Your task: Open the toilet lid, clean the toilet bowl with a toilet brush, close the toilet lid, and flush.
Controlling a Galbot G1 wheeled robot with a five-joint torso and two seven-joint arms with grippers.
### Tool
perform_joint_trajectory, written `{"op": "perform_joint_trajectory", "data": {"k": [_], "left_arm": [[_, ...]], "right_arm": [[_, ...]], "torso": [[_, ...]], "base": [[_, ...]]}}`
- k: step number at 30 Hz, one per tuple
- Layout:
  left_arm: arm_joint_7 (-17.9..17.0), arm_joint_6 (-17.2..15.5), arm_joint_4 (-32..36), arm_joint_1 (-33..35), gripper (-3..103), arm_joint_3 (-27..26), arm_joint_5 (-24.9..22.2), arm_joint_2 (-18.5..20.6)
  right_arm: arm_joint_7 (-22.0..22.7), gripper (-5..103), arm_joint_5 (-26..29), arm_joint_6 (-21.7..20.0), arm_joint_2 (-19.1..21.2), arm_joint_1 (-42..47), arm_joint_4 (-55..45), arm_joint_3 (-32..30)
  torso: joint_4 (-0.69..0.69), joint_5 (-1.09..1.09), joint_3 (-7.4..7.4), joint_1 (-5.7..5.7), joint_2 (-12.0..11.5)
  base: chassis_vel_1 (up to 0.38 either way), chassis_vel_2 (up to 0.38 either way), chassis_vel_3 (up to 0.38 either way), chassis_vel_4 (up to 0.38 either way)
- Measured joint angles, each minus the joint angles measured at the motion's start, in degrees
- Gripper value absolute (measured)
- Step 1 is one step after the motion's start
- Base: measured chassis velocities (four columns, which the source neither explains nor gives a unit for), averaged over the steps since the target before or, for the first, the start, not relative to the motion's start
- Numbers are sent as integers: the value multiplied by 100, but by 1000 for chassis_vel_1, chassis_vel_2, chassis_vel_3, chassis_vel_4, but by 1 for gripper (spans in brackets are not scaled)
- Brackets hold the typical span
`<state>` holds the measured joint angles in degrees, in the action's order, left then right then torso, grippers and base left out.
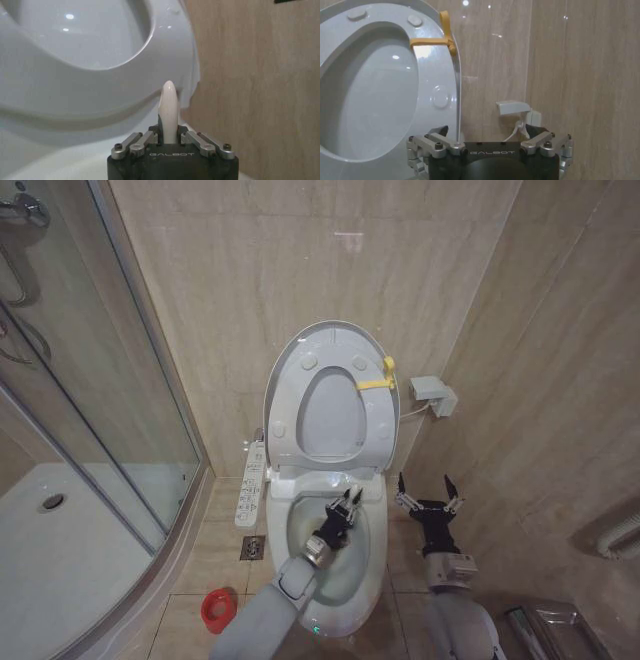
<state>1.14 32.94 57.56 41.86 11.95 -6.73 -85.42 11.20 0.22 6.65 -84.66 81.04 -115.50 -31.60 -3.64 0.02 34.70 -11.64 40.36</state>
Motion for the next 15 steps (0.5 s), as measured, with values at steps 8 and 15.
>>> {"op": "perform_joint_trajectory", "data": {"k": [8, 15], "left_arm": [[-70, -164, 786, 54, 19, 100, -165, 43], [-5, -87, 362, 112, 19, 225, -159, -49]], "right_arm": [[0, 100, 0, 0, 0, 0, 0, 0], [0, 100, 0, 0, 0, 0, 0, 0]], "torso": [[-5, -2, -2, 1, 1], [-2, -2, -1, 1, 1]], "base": [[0, 0, 0, 0], [0, 0, 0, 0]]}}
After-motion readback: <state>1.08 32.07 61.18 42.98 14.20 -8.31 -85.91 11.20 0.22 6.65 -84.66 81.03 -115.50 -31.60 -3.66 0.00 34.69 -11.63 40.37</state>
